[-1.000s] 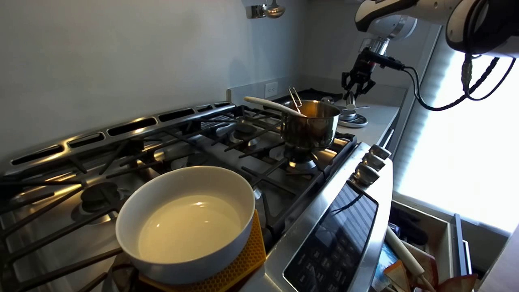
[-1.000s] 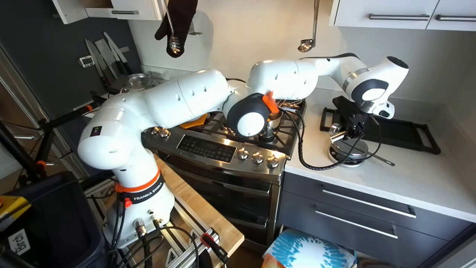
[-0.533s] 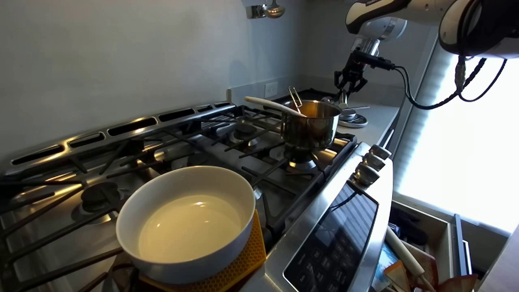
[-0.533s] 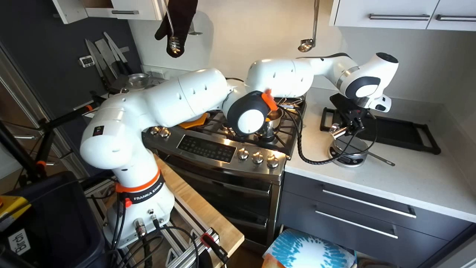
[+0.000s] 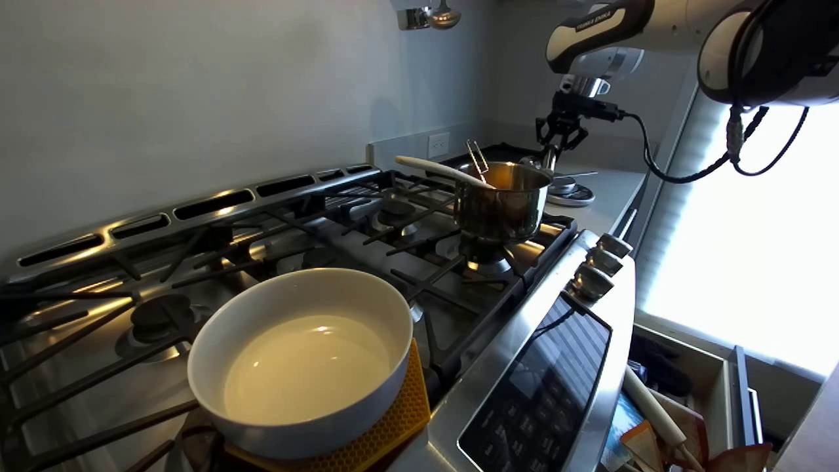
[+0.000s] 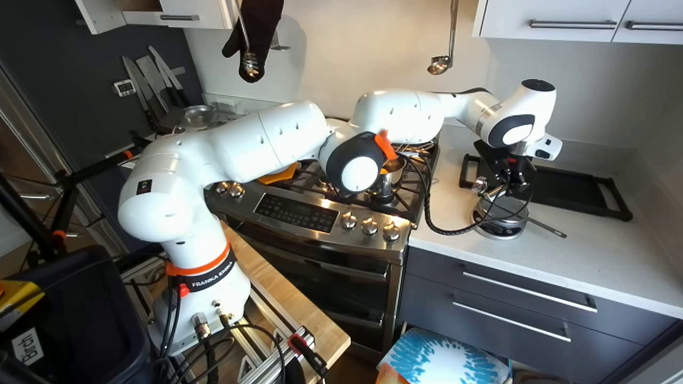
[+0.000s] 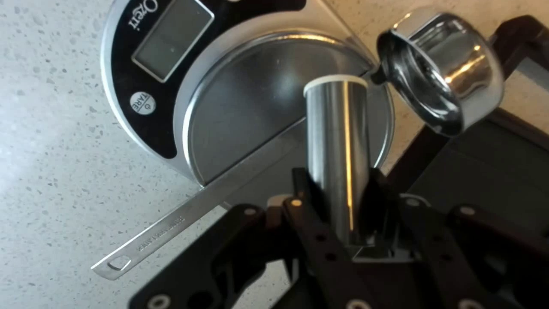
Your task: Put a silver cylinder on the kitchen scale
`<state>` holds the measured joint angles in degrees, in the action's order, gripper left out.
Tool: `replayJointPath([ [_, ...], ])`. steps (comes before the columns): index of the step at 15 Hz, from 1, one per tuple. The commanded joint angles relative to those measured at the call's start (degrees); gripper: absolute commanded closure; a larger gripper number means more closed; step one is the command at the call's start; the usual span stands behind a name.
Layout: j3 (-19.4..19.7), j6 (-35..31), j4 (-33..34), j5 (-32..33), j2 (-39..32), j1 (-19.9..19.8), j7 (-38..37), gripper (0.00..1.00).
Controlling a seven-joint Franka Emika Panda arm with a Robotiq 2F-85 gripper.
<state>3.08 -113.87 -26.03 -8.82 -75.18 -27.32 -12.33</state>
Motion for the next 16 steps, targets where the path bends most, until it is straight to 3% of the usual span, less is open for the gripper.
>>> replayJointPath([
  [1, 1.47, -0.43, 0.03, 1.65, -0.67, 0.77, -4.09, 0.89],
  [4, 0.62, -0.15, 0.45, 0.60, -0.82, 0.24, -5.84, 0.89],
  [5, 0.50, 0.12, 0.38, 0.42, -0.72, 0.09, -6.47, 0.39],
  [7, 0.48, 0.06, 0.34, 0.28, -0.76, -0.14, -7.64, 0.33],
  [11, 0.73, 0.59, 0.22, 0.43, -0.69, -0.30, -9.50, 0.02],
  [16, 1.42, 4.37, -0.81, 1.25, 1.57, -0.05, -10.29, 0.00],
])
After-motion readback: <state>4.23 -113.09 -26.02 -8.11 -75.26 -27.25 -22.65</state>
